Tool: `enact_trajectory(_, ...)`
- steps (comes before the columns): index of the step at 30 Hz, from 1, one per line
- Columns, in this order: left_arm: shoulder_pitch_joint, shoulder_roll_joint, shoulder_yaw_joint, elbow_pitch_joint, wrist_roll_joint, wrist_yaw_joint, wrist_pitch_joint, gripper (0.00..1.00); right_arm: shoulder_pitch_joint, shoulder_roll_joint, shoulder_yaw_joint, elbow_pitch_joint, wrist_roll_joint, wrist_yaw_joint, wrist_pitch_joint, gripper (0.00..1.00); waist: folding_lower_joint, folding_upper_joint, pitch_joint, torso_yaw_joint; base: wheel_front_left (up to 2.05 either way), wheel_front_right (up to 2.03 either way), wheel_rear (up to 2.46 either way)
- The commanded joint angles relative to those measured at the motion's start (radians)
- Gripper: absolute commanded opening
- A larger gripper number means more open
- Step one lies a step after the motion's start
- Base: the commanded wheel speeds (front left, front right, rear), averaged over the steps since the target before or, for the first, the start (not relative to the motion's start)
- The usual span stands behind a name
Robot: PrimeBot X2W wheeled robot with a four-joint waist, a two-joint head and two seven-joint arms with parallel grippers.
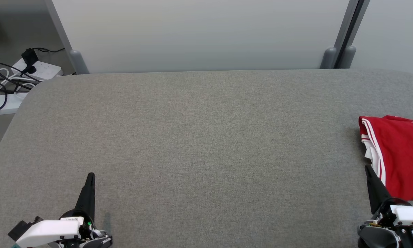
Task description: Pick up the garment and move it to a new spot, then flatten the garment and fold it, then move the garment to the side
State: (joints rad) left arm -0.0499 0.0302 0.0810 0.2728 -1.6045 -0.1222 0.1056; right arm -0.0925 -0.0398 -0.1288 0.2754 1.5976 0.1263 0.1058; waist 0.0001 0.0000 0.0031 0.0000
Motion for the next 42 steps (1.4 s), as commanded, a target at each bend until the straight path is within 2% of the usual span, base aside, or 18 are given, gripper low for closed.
enact_trajectory(1, -0.058, 0.020, 0.033, -0.028, -0.004, -0.008, 0.008, 0.00, -0.015, -0.010, 0.015, -0.031, 0.011, 0.004, 0.007, 0.00, 0.0000, 0.0000, 0.000, 0.000, 0.00, 0.00, 0.00)
enact_trajectory(42, -0.058, 0.020, 0.033, -0.028, -0.004, -0.008, 0.008, 0.00, -0.015, -0.010, 0.015, -0.031, 0.011, 0.004, 0.007, 0.00, 0.0000, 0.0000, 0.000, 0.000, 0.00, 0.00, 0.00)
